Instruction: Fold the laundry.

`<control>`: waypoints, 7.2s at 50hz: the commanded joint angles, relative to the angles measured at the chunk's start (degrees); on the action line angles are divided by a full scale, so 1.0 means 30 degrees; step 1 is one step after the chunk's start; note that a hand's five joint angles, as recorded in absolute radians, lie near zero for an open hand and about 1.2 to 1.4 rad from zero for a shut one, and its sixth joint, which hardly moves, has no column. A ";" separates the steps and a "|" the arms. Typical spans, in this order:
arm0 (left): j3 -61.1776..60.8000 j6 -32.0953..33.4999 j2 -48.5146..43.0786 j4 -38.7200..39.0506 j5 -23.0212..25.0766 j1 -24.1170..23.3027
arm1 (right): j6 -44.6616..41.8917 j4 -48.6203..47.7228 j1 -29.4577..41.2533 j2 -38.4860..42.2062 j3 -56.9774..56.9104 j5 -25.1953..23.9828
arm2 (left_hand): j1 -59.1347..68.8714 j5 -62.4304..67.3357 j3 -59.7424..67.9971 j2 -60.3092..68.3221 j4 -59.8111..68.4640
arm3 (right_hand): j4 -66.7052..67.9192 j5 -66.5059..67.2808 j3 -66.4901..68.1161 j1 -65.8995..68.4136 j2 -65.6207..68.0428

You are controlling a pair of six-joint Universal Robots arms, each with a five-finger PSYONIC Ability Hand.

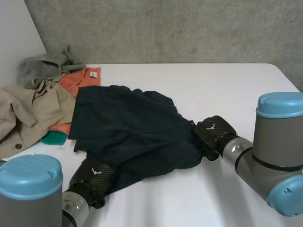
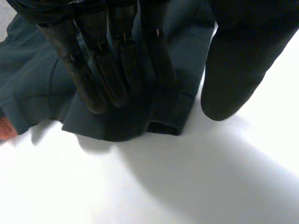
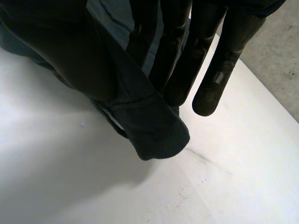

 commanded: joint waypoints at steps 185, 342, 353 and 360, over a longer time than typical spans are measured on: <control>1.6029 0.4731 -1.1591 0.2138 0.6111 0.3539 | -0.5403 0.1120 -0.2320 -0.3208 0.4255 0.1250 | 1.2100 1.2019 1.1958 1.2126 1.2070 | 0.4034 0.4403 0.3988 0.8238 0.4280; 0.4306 0.2241 -0.0516 -0.8466 -0.0514 -0.4255 | -0.8507 0.7536 -0.4810 -0.2416 0.3816 -0.0801 | 1.2100 1.2019 1.1958 1.2126 1.2070 | 0.4034 0.4403 0.3988 0.8238 0.4280; 1.1861 0.4201 -0.5022 -0.2350 -0.0395 -0.1619 | -0.3853 0.3290 -0.4372 -0.0487 -0.0809 -0.0567 | 1.2100 1.2019 1.1958 1.2126 1.2070 | 0.4034 0.4403 0.3988 0.8238 0.4280; 1.7691 0.7775 -0.9973 0.2543 -0.0308 -0.0535 | -0.3147 -0.0428 -0.3113 0.1711 -0.4092 0.0925 | 1.2100 1.2019 1.1958 1.2126 1.2070 | 0.4034 0.4403 0.3988 0.8238 0.4280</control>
